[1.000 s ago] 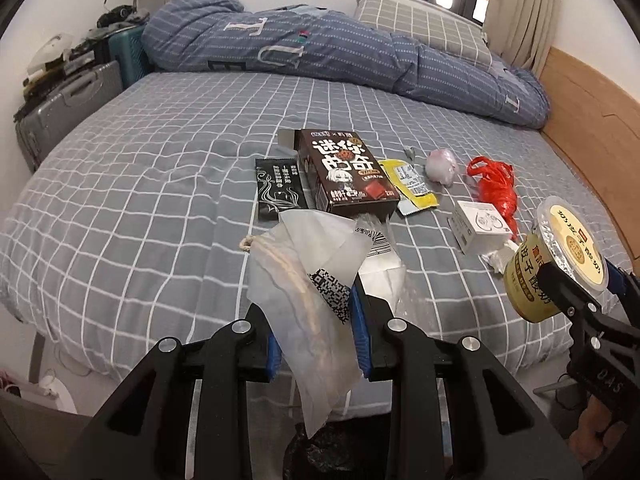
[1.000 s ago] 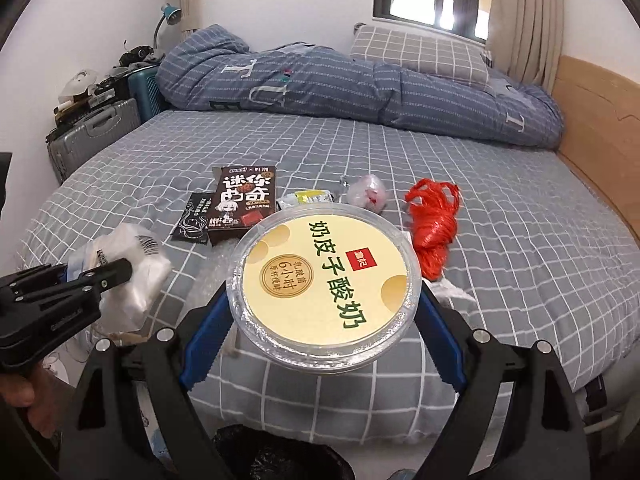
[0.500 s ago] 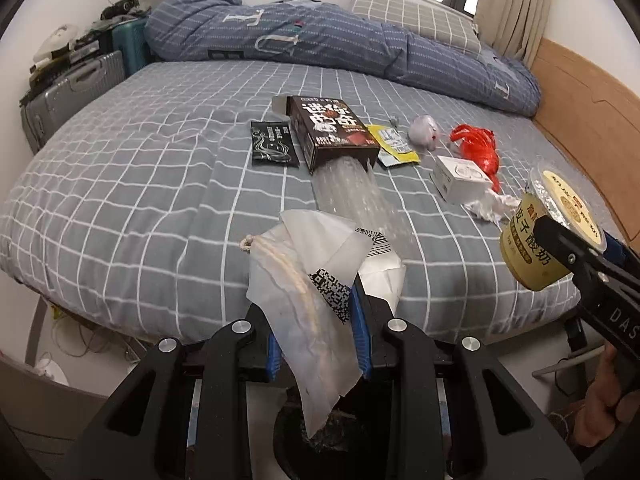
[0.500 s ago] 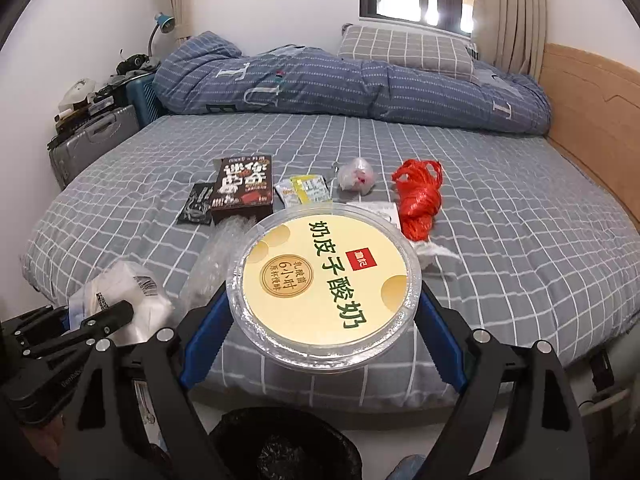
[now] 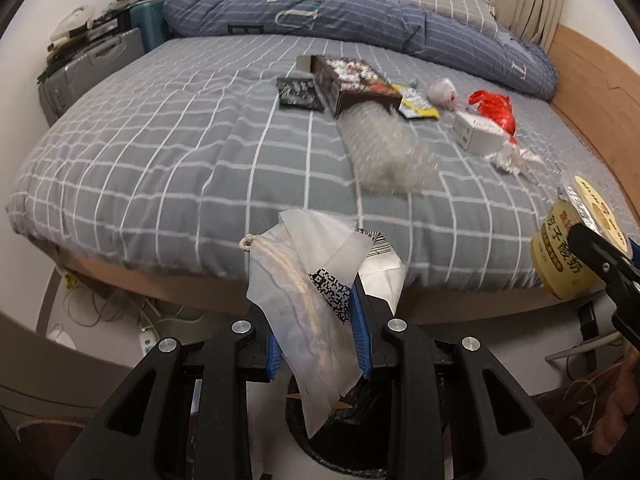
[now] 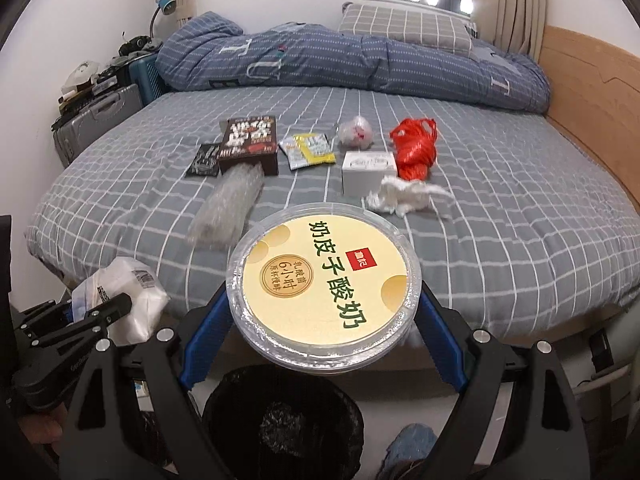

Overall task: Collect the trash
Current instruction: 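Carry the mesh bag and yogurt tub with both tools over the black bin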

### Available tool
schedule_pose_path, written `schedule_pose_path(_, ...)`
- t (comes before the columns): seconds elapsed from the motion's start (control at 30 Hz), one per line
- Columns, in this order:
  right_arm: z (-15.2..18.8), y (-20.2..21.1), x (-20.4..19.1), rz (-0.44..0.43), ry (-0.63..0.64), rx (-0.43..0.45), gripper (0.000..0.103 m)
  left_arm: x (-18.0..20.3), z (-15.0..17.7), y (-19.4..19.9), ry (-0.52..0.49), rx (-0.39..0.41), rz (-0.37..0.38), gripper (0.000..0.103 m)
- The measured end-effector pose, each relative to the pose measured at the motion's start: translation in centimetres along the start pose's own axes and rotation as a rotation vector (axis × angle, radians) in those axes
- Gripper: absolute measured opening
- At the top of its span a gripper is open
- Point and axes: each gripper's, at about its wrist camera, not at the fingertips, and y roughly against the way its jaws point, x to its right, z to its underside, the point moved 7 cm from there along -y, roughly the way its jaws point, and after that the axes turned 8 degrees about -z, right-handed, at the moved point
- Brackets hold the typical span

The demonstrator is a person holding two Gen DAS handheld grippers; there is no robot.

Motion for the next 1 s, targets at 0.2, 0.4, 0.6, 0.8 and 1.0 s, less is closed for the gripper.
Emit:
schedule_pose_path(0.2,2.8,-0.1,-0.2,0.010,0.012,-0.051,0.083,-0.2,2.1,0.1,-0.009,-0.025,-0.007,0.028)
schedule_pose_path(0.4,5.2,0.2,-0.2,0.010,0.004,-0.093,0.083,-0.6,4.0,0.4,-0.005,-0.057,-0.005,0.028)
schedule_pose_path(0.6,7.7,0.3,-0.7,0.016,-0.023,-0.141,0.083,-0.6,6.4,0.5,0.003,-0.106,0.006,0.028)
schedule_pose_path(0.8,9.7,-1.1,-1.1,0.011,-0.021,-0.200,0.083,-0.5,8.2,-1.0,-0.010,-0.155,0.002,0.028)
schedule_pose_path(1.0,10.9,-3.5,-1.0,0.007,-0.021,-0.249,0.083,0.1,8.9,-3.7,-0.021,-0.199,0.005,0.028)
